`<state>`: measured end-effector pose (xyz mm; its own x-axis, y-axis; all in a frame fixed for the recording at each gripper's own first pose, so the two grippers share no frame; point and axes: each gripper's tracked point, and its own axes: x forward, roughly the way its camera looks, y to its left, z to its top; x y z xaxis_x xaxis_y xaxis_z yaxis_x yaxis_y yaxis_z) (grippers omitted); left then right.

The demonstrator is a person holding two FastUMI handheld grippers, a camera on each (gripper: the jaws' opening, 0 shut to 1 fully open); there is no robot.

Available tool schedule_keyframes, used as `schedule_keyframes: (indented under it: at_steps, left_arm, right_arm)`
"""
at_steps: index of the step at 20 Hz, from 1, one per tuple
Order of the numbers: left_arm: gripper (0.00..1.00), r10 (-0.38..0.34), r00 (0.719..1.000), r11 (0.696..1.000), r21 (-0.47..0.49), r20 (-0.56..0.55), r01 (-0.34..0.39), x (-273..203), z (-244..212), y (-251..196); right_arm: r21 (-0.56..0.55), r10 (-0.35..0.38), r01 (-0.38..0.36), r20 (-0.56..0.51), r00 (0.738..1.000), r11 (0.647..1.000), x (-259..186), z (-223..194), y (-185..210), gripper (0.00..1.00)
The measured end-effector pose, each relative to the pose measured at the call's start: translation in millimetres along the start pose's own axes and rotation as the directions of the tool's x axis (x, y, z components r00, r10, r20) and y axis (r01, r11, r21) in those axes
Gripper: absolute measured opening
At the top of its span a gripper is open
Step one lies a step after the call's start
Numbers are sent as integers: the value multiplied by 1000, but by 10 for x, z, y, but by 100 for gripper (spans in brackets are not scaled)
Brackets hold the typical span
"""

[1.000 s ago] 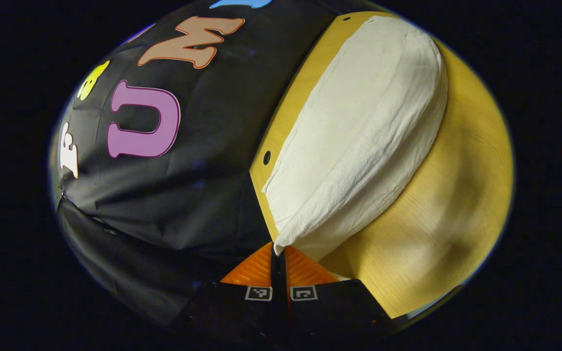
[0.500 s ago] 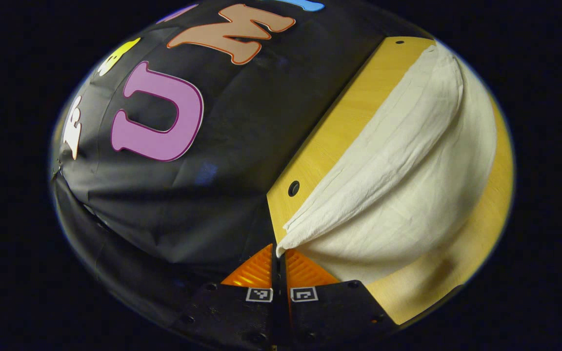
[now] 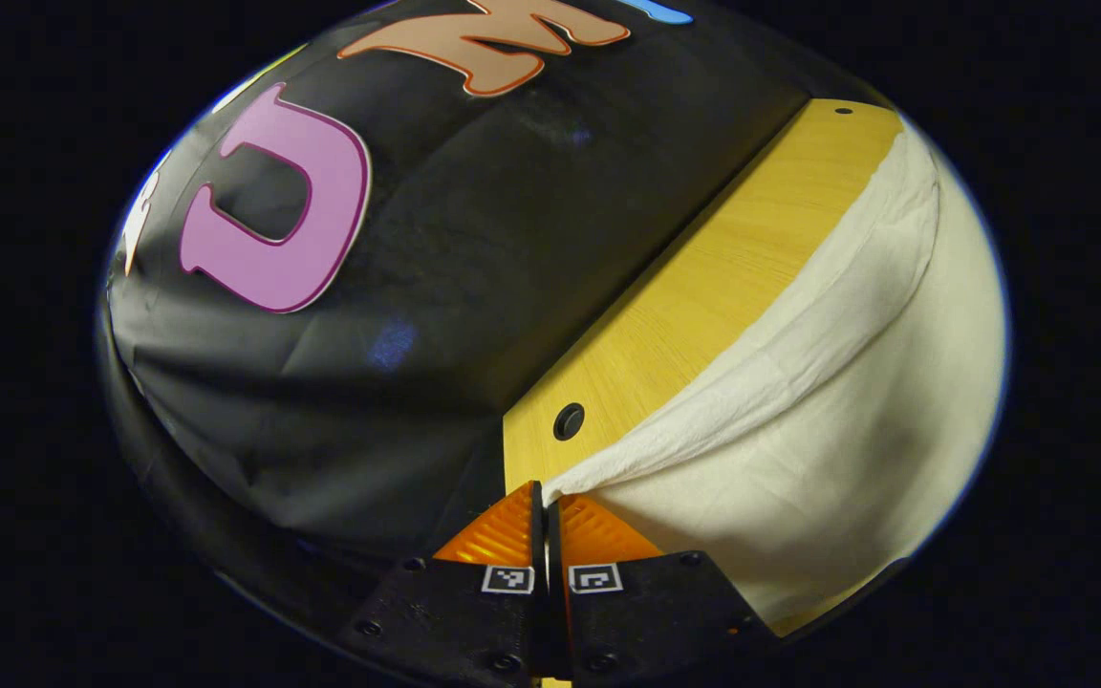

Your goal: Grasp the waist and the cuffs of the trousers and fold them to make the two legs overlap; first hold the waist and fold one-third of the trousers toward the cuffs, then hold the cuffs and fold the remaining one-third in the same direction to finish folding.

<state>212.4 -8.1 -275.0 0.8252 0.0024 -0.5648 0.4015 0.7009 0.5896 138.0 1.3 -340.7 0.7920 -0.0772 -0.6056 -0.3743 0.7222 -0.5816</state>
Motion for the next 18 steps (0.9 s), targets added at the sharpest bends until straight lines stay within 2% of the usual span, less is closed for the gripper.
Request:
schedule_keyframes:
  at_steps: [1, 2, 3, 4, 6, 8, 10, 11, 13, 15, 18]
  left_arm:
    - [0, 6, 1000, 1000, -16, 11, -6, 81, 25, -27]
    - [0, 14, 999, 999, -33, 37, -13, 135, 59, -53]
    - [0, 18, 998, 999, -47, 56, -15, 159, 97, -77]
    - [0, -10, 997, 997, -79, 80, 16, 187, 115, -151]
    - [47, -68, 990, 985, -150, 120, 86, 127, 184, -319]
    - [95, -91, 985, 968, -218, 147, 122, -11, 237, -402]
    - [96, -101, 980, 946, -289, 170, 147, -99, 321, -382]
    - [96, -98, 980, 935, -322, 175, 151, -173, 353, -379]
    - [96, -85, 977, 911, -382, 196, 156, -397, 418, -389]
    - [96, -73, 975, 894, -420, 210, 157, -642, 457, -385]
    - [96, -52, 977, 898, -420, 206, 136, -877, 498, -373]
  right_arm:
    - [15, 2, -2, -22, 1000, 1000, 108, -19, 49, 8]
    - [35, 3, -2, -42, 999, 999, 160, -36, 97, 6]
    - [64, 7, -3, -56, 998, 998, 176, -28, 123, 11]
    - [101, 19, -13, -57, 998, 995, 152, -8, 163, 8]
    - [163, 41, -32, -54, 998, 986, 66, 37, 210, 60]
    - [213, 42, -27, -65, 997, 977, -74, -6, 152, 98]
    - [314, 38, -13, -71, 997, 949, -240, -88, 72, 98]
    - [381, 42, -12, -69, 997, 925, -306, -140, 19, 98]
    - [522, 64, -17, -72, 995, 853, -401, -272, -53, 100]
    - [629, 70, 17, -113, 991, 777, -393, -486, -149, 98]
    - [744, 78, 90, -188, 979, 662, -357, -878, -240, 100]
